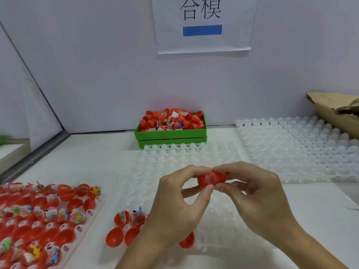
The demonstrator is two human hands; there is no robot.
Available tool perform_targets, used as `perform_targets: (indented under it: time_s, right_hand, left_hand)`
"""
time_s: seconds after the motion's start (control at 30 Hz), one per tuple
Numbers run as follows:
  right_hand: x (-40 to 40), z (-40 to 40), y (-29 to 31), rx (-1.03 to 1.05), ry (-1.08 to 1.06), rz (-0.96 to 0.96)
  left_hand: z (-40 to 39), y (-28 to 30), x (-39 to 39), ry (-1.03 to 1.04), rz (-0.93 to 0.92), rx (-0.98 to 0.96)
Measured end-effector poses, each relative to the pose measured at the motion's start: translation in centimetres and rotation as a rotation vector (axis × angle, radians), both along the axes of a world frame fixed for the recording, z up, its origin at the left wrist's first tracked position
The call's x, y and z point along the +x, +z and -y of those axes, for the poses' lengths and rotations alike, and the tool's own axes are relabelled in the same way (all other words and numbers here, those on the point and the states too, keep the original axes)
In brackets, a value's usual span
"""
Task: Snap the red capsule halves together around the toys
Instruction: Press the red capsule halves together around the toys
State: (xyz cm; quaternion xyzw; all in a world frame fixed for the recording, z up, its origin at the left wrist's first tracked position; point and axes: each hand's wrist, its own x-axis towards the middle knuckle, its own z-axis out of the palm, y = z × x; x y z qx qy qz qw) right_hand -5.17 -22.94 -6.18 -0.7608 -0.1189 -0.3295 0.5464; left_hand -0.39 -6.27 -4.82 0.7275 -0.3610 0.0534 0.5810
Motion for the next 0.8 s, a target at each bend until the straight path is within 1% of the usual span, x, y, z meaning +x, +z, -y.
perform_targets:
  time_s: [0.07, 0.17, 0.23, 0.4, 0.53, 0.63, 0.73, 0.8]
  right_hand:
    - [0.01, 0.08, 0.14, 0.012, 0.005, -0.006]
    - [0.03, 0.18, 0.17, 0.006, 0.017, -0.007]
    - [0.02, 0.20, 0.11, 0.012, 0.031, 0.005]
    - [-0.01, 0.21, 0.06, -0.025, 0.030, 0.040]
    - [-0.05, 0.10, -0.04, -0.094, 0.026, 0.060]
    - [-0.08, -0.02, -0.14, -0.096, 0.016, 0.072]
    - [-0.01, 0.06, -0.28, -0.089, 0.020, 0.063]
    - [0.03, 0.06, -0.27, -0.096, 0.023, 0.065]
  left_hand:
    - [0.06, -0.04, -0.05, 0.003, 0.005, 0.000]
    - [0.11, -0.15, 0.03, 0.012, -0.053, -0.028]
    - [-0.02, -0.15, 0.19, 0.003, -0.059, -0.027]
    - [-0.38, 0.17, 0.28, -0.044, -0.043, 0.018]
    - [-0.53, 0.27, 0.36, -0.039, 0.012, 0.102]
    - [-0.46, 0.30, 0.27, -0.024, 0.049, 0.119]
    - [-0.16, 0.22, 0.08, -0.004, 0.056, 0.106]
    - [0.18, 0.12, -0.08, 0.052, 0.034, 0.051]
